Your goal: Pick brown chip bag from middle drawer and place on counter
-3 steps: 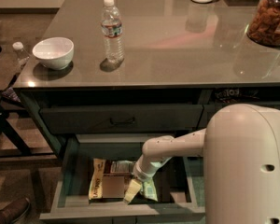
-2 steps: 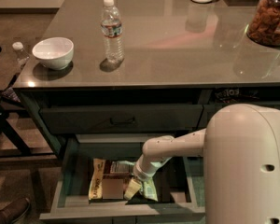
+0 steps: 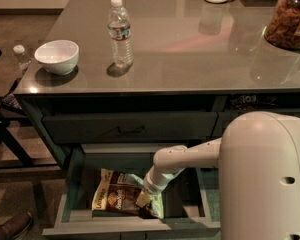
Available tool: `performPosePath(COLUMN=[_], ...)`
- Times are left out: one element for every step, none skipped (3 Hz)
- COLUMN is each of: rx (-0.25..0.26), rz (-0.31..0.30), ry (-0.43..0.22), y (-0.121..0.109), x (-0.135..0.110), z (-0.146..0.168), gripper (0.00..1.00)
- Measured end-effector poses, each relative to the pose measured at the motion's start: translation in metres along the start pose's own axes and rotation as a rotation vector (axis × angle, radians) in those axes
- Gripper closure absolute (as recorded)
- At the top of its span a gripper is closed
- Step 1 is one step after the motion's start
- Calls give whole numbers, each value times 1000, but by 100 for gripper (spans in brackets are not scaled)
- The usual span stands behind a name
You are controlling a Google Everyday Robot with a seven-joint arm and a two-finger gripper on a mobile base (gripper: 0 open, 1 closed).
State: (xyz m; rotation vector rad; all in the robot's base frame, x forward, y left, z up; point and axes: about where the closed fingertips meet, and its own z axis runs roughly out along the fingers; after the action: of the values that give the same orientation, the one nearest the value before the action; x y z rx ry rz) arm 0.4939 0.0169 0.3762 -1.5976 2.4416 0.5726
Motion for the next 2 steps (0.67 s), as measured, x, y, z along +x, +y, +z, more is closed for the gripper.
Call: performPosePath(rx=[0, 0], rz=[0, 0], ry=[0, 0], y=[0, 0], x=[0, 0], z=[0, 0], gripper=[89, 100])
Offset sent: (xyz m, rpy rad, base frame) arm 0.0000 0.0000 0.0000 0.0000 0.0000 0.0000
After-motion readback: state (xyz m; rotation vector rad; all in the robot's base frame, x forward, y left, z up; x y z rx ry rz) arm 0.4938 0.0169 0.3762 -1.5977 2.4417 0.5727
